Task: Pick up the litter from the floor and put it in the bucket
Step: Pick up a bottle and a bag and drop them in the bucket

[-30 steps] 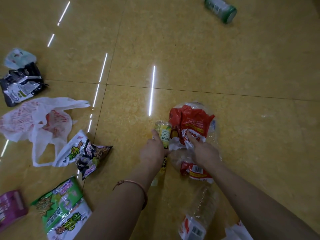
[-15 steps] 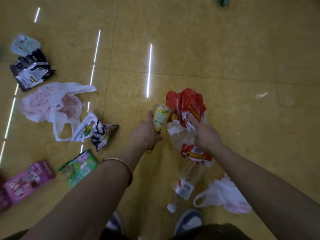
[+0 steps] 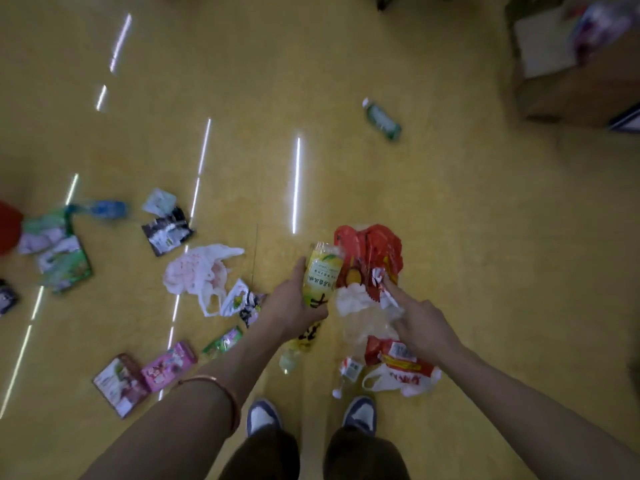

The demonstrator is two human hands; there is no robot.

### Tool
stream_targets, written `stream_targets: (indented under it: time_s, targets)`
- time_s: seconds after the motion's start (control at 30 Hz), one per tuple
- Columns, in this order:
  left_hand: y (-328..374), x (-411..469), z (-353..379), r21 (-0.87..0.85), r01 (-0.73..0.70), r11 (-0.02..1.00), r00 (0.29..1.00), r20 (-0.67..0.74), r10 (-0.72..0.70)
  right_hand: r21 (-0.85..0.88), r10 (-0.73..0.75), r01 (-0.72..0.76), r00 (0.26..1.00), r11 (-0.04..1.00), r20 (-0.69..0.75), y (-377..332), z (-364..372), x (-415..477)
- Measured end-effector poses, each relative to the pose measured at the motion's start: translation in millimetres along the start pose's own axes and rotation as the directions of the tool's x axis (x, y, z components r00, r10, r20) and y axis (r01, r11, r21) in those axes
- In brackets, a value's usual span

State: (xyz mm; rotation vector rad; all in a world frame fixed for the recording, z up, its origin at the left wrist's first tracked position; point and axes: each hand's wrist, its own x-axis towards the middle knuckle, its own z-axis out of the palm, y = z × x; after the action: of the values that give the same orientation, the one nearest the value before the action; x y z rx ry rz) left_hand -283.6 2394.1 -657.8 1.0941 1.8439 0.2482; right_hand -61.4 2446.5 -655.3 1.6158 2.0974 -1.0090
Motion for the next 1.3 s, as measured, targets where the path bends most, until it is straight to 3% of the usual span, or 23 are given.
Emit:
stream_targets:
  time_s: [0.17,0.33,0.5,0.67,0.93,1.13,1.3]
  targets:
    - [76.2,-70.9,-114.2,-0.055,-0.159,0.986,0.984,-0.088,0.154,0.101,-0.051,0.069,0.985,0.992,-0.164,-57.5,-112.4,-70.4]
    - [141.8,-141.2,-208.8,-0.032,-0.316,0.948,0.928,-0.218,0.302,0.075,-0.156,0.192,0.93,0.979,-0.333,-128.6,-208.8,-131.0]
    - [183.8,-214.4,-272.3,-0.038,-0.437,0.899,0.85,-0.343,0.399,0.019,-0.275,0.324,0.833,0.946,-0.479,-190.4,-277.8,-183.7]
    - [195.2,-288.3,-305.9,-0.085,-0.504,0.859,0.779,-0.474,0.41,0.002,-0.38,0.469,0.717,0.883,-0.585,-235.7,-315.1,-232.7]
    - [183.0,-385.1,-308.8,-0.117,-0.524,0.843,0.638,-0.71,0.298,-0.102,-0.674,0.751,0.512,0.652,-0.533,-279.6,-337.7,-289.7]
    - [149.9,-449.2,-274.8,-0.231,-0.45,0.862,0.551,-0.832,0.065,-0.164,-0.822,0.843,0.427,0.513,-0.377,-312.3,-306.4,-292.3]
    - [96.0,-507.6,-247.7,-0.315,-0.304,0.899,0.479,-0.866,-0.142,-0.073,-0.914,0.924,0.355,0.374,-0.198,-351.3,-240.0,-313.9]
